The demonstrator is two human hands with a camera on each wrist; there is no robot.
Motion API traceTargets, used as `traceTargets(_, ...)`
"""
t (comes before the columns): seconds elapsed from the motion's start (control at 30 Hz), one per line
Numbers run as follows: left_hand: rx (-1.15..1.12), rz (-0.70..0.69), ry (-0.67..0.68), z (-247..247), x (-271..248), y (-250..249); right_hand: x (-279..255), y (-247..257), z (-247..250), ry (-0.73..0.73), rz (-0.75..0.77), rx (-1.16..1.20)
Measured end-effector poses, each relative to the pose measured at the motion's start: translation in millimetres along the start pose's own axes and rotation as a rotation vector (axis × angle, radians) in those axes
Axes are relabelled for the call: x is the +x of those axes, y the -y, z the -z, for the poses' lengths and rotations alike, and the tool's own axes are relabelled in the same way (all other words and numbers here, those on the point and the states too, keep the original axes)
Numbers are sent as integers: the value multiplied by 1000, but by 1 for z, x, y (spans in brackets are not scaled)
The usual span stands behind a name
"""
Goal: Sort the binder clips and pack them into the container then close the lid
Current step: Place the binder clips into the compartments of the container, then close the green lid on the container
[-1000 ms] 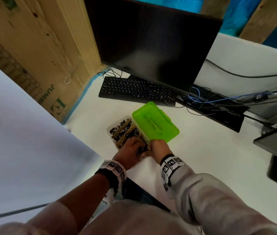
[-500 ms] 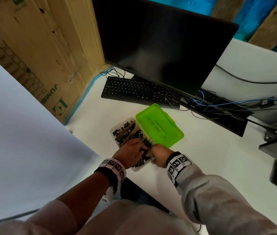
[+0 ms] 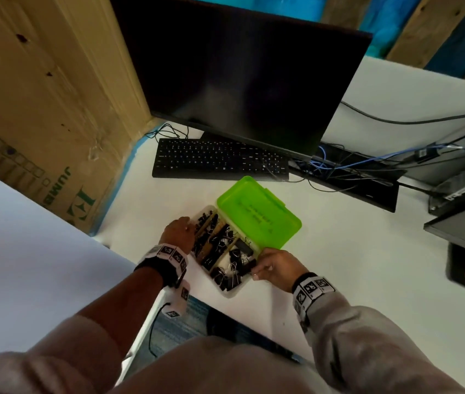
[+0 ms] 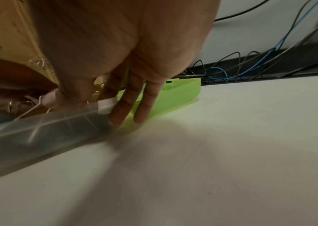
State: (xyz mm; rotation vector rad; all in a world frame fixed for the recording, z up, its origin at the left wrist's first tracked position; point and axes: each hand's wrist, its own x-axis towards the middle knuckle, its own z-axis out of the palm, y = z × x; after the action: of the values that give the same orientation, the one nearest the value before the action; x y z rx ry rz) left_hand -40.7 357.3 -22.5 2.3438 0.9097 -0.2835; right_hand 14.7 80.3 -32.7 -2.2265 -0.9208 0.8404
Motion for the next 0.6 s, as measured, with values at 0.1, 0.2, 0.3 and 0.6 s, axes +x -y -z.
traceTargets(0.1,104,8,-48,2,-1,-1,-3,1,3,1,-27,-138)
traceTargets(0.2,184,25,-43,1,-2,4,-2,2,6,18,-7,-237)
traceTargets(0.3,239,39,-15,1,-4,7,-5,-8,3,-21,4,-137)
traceTargets(0.6,77,25,127,-3,-10,-2,-31,-52,17,-682,-480,546)
